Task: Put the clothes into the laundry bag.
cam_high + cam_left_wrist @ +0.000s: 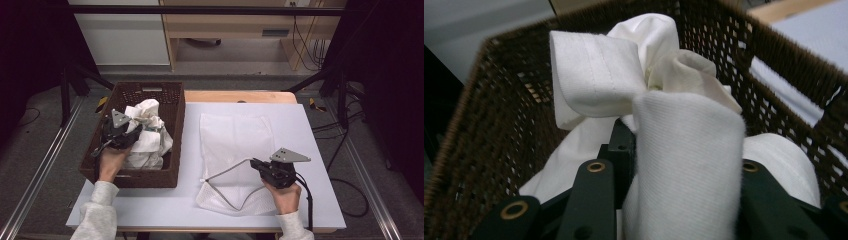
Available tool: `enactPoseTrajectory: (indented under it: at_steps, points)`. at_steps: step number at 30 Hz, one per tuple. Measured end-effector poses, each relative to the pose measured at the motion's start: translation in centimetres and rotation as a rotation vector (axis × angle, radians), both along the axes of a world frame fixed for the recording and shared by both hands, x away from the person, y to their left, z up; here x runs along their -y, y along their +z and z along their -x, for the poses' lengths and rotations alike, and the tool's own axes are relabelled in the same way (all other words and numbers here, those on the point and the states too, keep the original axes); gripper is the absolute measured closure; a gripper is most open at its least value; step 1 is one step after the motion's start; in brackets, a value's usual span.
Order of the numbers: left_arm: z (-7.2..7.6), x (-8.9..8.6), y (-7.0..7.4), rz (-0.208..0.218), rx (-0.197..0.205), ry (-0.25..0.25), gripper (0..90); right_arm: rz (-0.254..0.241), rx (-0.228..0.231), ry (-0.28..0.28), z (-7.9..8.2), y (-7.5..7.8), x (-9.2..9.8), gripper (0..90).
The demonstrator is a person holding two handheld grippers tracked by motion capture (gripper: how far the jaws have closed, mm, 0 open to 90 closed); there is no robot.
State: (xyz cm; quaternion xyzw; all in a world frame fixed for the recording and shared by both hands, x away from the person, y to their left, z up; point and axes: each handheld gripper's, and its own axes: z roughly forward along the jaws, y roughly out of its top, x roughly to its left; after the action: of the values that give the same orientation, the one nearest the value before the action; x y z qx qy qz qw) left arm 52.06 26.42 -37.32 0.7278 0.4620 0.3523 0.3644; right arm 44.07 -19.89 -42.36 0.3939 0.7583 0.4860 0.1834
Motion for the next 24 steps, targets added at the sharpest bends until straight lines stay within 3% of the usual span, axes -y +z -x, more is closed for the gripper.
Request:
enactPoseTrajectory:
  at_steps: [2,3,4,6,10,13,16,21,24]
  points:
    - [0.5,-0.3,0.5,0.025,0.056,0.009,67.0,0.000,0.000,0.001,0.0,0.0,-0.1,88.3]
    - [0.9,-0.5,1.2,0.044,0.106,0.014,67.0,0.001,0.001,0.001,0.0,0.0,-0.1,88.3]
    - [0.9,-0.5,1.2,0.044,0.106,0.014,67.0,0.000,0.001,0.001,0.0,0.0,0.0,88.4]
    - [1.7,-0.7,2.4,0.064,0.171,0.015,67.0,0.000,0.004,0.001,0.0,0.0,0.0,88.3]
    - [2.6,-0.8,3.6,0.090,0.234,0.011,67.0,0.001,0.002,0.001,0.0,0.0,0.0,88.3]
    - [3.6,-0.9,5.3,0.137,0.322,0.011,67.0,0.000,0.003,0.002,0.0,0.0,0.0,88.3]
    - [4.0,-0.9,6.2,0.150,0.355,0.012,67.1,-0.002,0.004,-0.002,0.0,0.0,0.0,88.4]
    - [5.3,-1.0,9.2,0.204,0.461,0.015,67.1,-0.002,0.002,-0.003,0.0,0.1,0.0,88.4]
    - [5.7,-1.1,10.2,0.224,0.491,0.013,67.1,-0.003,0.002,-0.003,0.0,0.1,0.0,88.5]
